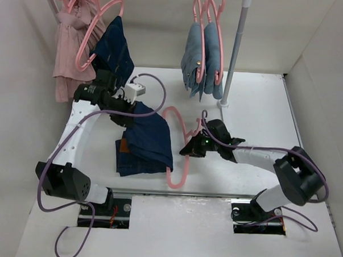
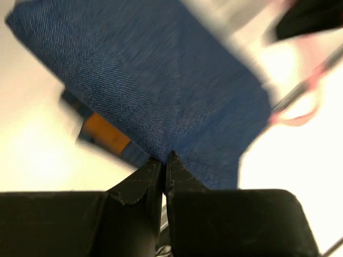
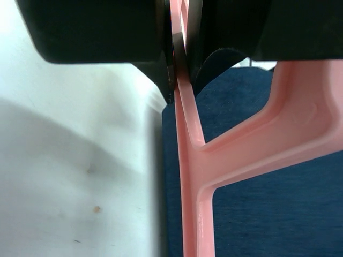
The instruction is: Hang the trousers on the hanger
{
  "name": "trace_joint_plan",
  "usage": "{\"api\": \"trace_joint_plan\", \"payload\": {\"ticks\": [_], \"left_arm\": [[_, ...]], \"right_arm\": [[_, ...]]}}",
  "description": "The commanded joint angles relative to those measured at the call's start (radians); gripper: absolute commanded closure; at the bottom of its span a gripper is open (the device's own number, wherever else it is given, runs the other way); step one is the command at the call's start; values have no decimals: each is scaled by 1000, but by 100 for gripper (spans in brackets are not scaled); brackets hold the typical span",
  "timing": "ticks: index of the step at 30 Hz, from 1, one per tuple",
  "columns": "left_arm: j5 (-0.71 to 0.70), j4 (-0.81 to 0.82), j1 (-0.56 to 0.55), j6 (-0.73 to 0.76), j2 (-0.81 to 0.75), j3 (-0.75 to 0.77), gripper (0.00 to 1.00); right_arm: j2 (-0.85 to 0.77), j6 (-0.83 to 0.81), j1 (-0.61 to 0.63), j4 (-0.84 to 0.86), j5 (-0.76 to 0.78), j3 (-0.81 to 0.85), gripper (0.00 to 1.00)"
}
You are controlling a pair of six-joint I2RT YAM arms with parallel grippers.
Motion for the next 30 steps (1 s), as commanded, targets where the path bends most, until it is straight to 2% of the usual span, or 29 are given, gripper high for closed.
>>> {"api": "trace_joint_plan", "payload": {"ticks": [1,5,8,12,13,14,15,17,19,20,22,23,24,26,27,28,30], "left_arm": [[-200,10,48,117,-25,-157,100],[-298,102,98,169,-36,-315,100],[-338,188,98,182,-27,-395,100],[-317,240,13,153,24,-427,100],[-308,240,-21,140,33,-427,94],[-298,266,-30,128,33,-427,81],[-283,275,-31,119,47,-438,54],[-259,297,-20,105,47,-447,38],[-199,297,26,119,22,-435,36],[-162,297,91,142,7,-421,36],[6,269,179,183,-37,-350,38],[7,246,190,183,-50,-313,38],[121,213,190,232,-59,-270,38],[243,78,157,271,-71,-118,32],[290,49,85,271,-82,-72,27],[367,35,43,228,-82,-32,17],[410,51,-82,161,-117,42,11]], "right_arm": [[-124,-22,-6,-151,161,0,100],[-329,-67,34,-435,322,103,100],[-382,-90,79,-506,373,189,100],[-378,-113,152,-528,372,299,100],[-378,-113,164,-528,371,324,100],[-361,-113,188,-537,361,350,100],[-361,-113,199,-537,361,405,100],[-348,-113,210,-561,373,459,100],[-339,-104,219,-607,385,531,100],[-330,-104,219,-626,396,557,100],[-318,-104,219,-667,427,629,100],[-303,-104,219,-667,427,651,100],[-293,-104,219,-667,427,668,100],[-261,-104,219,-667,427,714,100],[-246,-104,219,-667,418,729,100],[-232,-104,219,-667,417,746,100],[-179,-104,228,-667,417,812,100]]}}
